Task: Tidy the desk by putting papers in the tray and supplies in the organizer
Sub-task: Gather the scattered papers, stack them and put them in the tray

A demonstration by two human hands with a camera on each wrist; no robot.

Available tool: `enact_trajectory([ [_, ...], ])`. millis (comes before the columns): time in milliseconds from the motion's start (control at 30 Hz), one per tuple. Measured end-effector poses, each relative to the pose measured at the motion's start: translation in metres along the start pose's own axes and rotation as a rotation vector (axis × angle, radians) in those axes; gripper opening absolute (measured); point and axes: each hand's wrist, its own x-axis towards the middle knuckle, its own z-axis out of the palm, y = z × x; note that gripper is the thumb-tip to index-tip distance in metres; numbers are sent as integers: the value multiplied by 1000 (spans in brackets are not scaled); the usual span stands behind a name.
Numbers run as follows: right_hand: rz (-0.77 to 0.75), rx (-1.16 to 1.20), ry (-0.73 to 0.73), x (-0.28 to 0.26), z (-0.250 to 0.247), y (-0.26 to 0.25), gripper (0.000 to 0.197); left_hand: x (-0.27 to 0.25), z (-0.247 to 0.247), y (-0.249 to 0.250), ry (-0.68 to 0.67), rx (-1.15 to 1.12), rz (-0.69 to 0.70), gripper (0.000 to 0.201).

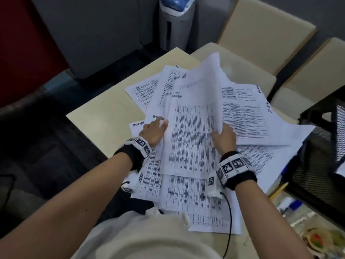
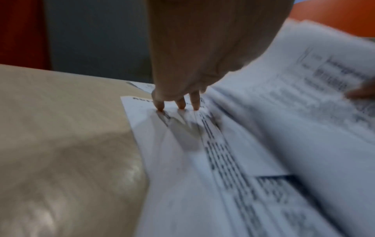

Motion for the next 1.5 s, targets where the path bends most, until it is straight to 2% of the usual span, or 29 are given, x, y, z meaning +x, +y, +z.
enact_trajectory([
  [33,-52,63,25,-6,-14,-10,13,-6,-6,5,-27,-123,15,128],
  [67,-91,136,36,-11,-28,-21,21,-10,-13,12,-55,-276,43,143],
  [100,-134,225,48,-15,-41,-31,29,-15,-20,25,-51,-432,86,143],
  [167,-262,402,98,-23,-67,-51,28,-20,-43,52,-13,-690,227,131],
  [200,-326,479,141,-27,-78,-61,24,-23,-55,67,28,-740,316,121],
  [333,-525,696,289,-42,-116,-91,30,-43,-96,121,200,-827,621,31],
  [367,-559,744,312,-44,-122,-94,35,-51,-102,131,218,-823,688,18],
  [433,-572,827,328,-44,-125,-92,55,-58,-105,137,216,-816,780,17],
  [533,-445,914,304,-48,-112,-76,78,-65,-92,126,197,-840,744,50],
  [600,-387,931,297,-51,-97,-61,73,-65,-80,114,198,-843,717,58],
  [700,-264,943,255,-55,-74,-39,67,-61,-62,98,163,-839,628,51],
  [800,-164,808,188,-56,-59,-23,47,-61,-37,81,82,-643,494,44],
  [867,-150,789,195,-57,-59,-16,37,-66,-24,76,54,-549,460,44],
  [900,-170,812,214,-58,-64,-14,37,-69,-21,81,62,-548,461,36],
  [967,-203,842,266,-57,-76,-6,37,-78,-22,101,109,-572,503,16],
  [1000,-206,835,287,-58,-83,1,34,-82,-24,116,143,-594,544,12],
  [1133,-201,663,367,-72,-117,40,24,-97,-27,191,207,-764,695,13],
  [1200,-174,577,435,-82,-141,59,19,-100,-18,231,183,-839,697,9],
  [1233,-154,546,489,-86,-156,68,18,-100,-10,248,152,-871,683,11],
  [1300,-104,509,622,-91,-190,87,19,-100,14,280,30,-903,635,40],
  [1367,-9,483,746,-90,-226,108,20,-107,46,303,-80,-762,580,73],
  [1400,42,475,787,-89,-243,119,22,-112,65,311,-121,-646,572,81],
  [1500,157,462,829,-86,-285,152,35,-125,128,325,-156,-412,657,77],
])
